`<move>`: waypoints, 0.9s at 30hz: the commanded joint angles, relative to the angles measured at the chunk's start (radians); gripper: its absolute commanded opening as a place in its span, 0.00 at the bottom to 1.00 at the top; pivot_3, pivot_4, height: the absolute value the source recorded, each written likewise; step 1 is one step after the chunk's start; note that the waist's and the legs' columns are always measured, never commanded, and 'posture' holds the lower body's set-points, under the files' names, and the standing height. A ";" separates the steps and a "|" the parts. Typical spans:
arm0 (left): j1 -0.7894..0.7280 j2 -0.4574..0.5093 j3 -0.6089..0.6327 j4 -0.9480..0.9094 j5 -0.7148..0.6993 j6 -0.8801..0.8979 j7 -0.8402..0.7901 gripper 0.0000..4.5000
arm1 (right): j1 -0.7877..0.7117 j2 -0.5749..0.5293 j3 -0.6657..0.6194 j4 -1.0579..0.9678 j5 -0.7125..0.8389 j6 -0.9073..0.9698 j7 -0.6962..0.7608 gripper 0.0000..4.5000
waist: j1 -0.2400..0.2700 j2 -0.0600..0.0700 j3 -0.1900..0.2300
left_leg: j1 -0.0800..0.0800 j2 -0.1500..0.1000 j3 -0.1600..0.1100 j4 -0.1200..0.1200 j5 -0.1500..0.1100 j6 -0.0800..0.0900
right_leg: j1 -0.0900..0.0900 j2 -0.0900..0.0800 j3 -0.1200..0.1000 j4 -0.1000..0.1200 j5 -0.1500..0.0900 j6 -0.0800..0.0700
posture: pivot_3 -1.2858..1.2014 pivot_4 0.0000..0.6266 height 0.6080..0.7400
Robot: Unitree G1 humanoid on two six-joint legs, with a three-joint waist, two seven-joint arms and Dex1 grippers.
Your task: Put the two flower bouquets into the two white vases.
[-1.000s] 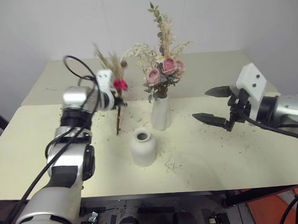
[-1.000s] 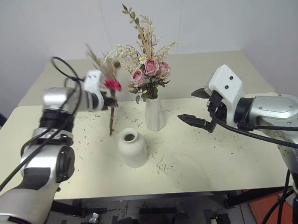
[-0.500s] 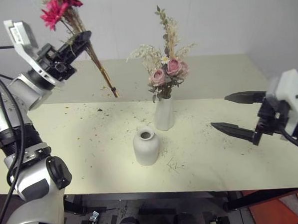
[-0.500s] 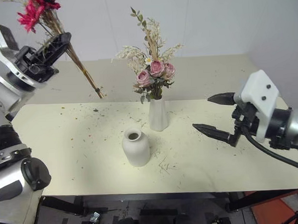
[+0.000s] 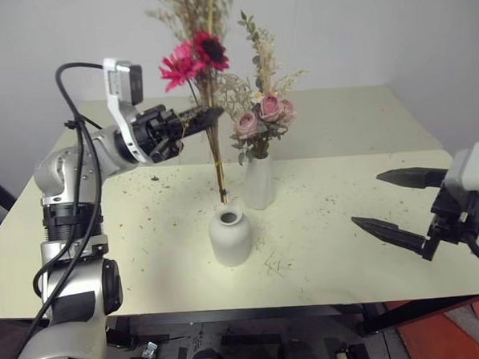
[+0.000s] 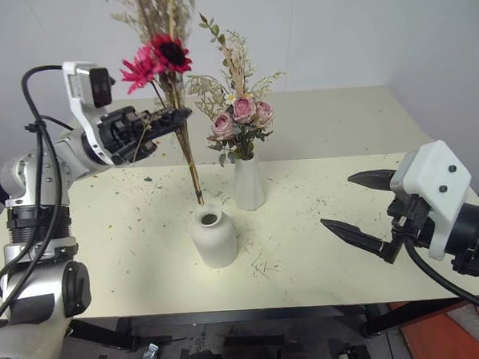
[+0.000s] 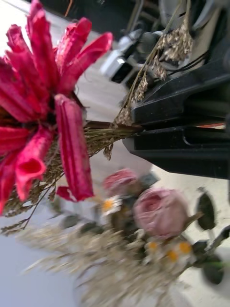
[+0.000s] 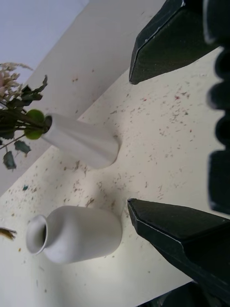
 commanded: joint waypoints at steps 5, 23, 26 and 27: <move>0.022 0.002 -0.033 0.013 0.048 -0.096 -0.065 0.01 | 0.003 -0.016 -0.050 -0.029 0.049 0.001 -0.053 1.00 | 0.001 0.000 0.000 | 0.000 0.000 0.000 0.000 0.000 0.000 | 0.000 0.001 0.000 0.000 0.000 0.000 | 0.52 0.24 1.00; 0.157 -0.070 -0.082 -0.059 0.106 -0.347 -0.186 0.01 | 0.002 -0.045 -0.013 -0.001 0.049 -0.025 -0.051 1.00 | 0.003 0.000 0.000 | -0.001 0.000 0.000 0.000 -0.001 0.003 | 0.000 0.000 0.000 -0.002 0.000 0.000 | 0.52 0.24 1.00; 0.172 -0.064 -0.091 -0.066 0.109 -0.353 -0.220 0.01 | 0.000 -0.049 -0.009 0.005 0.044 -0.031 -0.047 1.00 | 0.003 0.000 0.000 | -0.001 0.000 0.000 0.000 -0.001 0.003 | 0.000 0.000 0.000 -0.002 0.000 0.000 | 0.52 0.24 1.00; 0.179 -0.059 -0.099 -0.068 0.119 -0.368 -0.235 0.01 | 0.000 -0.051 -0.007 0.008 0.042 -0.032 -0.046 1.00 | 0.003 0.000 0.000 | -0.001 0.000 0.000 0.000 -0.001 0.003 | 0.000 0.000 0.000 -0.002 0.000 0.000 | 0.52 0.24 1.00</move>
